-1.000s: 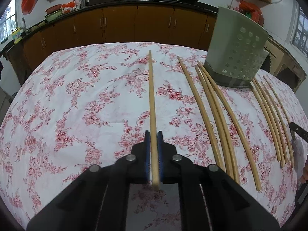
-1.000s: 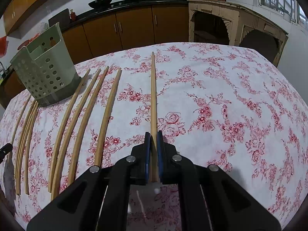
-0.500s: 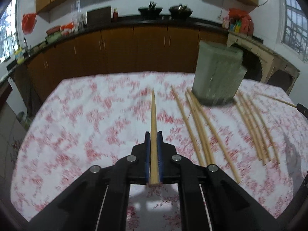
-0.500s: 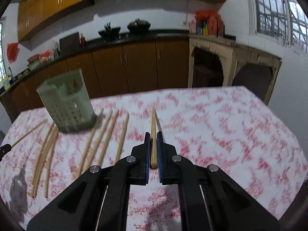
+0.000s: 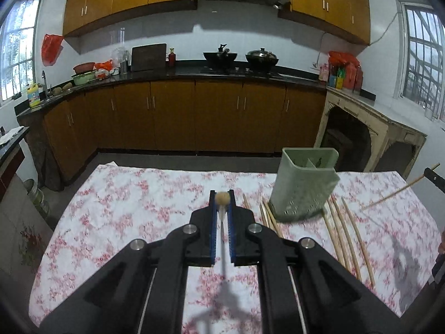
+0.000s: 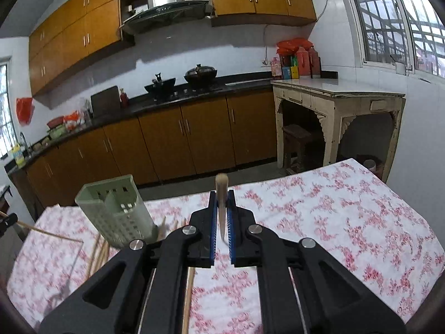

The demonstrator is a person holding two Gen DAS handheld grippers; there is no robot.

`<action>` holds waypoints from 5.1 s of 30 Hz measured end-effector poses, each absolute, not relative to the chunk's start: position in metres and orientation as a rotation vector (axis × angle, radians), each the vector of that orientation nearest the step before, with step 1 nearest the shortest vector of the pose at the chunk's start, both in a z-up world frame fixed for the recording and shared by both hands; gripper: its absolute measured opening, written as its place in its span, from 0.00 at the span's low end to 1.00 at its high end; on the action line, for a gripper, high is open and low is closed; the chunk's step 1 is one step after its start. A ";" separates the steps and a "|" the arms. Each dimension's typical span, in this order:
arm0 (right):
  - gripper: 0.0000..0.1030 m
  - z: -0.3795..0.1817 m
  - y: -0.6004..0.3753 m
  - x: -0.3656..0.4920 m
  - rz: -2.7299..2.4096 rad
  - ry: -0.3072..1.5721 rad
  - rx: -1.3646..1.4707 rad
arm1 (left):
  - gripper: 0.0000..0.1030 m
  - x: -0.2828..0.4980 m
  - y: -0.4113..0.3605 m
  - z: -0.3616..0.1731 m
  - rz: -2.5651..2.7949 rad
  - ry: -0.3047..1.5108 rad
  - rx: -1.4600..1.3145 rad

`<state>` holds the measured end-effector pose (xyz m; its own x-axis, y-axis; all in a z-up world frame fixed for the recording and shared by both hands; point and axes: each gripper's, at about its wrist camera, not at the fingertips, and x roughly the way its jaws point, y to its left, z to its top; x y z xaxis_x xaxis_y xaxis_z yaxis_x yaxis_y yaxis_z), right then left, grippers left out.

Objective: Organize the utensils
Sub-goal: 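Lift the chopsticks upright and carry both tools over the green utensil holder, then lower the chopsticks into the holder and open both tools, then return to the row and grasp one chopstick with each tool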

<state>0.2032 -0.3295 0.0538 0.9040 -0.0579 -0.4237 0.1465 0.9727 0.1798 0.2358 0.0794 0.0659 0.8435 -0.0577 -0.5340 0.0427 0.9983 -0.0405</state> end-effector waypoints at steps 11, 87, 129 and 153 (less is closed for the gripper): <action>0.07 0.123 -0.321 0.217 -0.002 0.341 0.250 | 0.08 0.235 0.069 0.134 -0.105 0.467 -0.010; 0.08 0.102 -0.241 0.302 0.206 0.431 0.252 | 0.08 0.340 -0.012 0.142 -0.245 0.603 -0.054; 0.08 -0.103 -0.265 0.209 -0.002 0.863 0.132 | 0.38 0.219 0.044 -0.081 -0.128 0.890 -0.107; 0.07 -0.104 -0.297 0.226 -0.118 0.851 0.176 | 0.08 0.257 0.051 -0.098 -0.026 0.937 -0.057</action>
<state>0.2260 -0.2972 -0.1043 0.6539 -0.0328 -0.7558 0.1733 0.9790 0.1074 0.2565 0.0515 -0.0981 0.5922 -0.0467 -0.8045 -0.0028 0.9982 -0.0600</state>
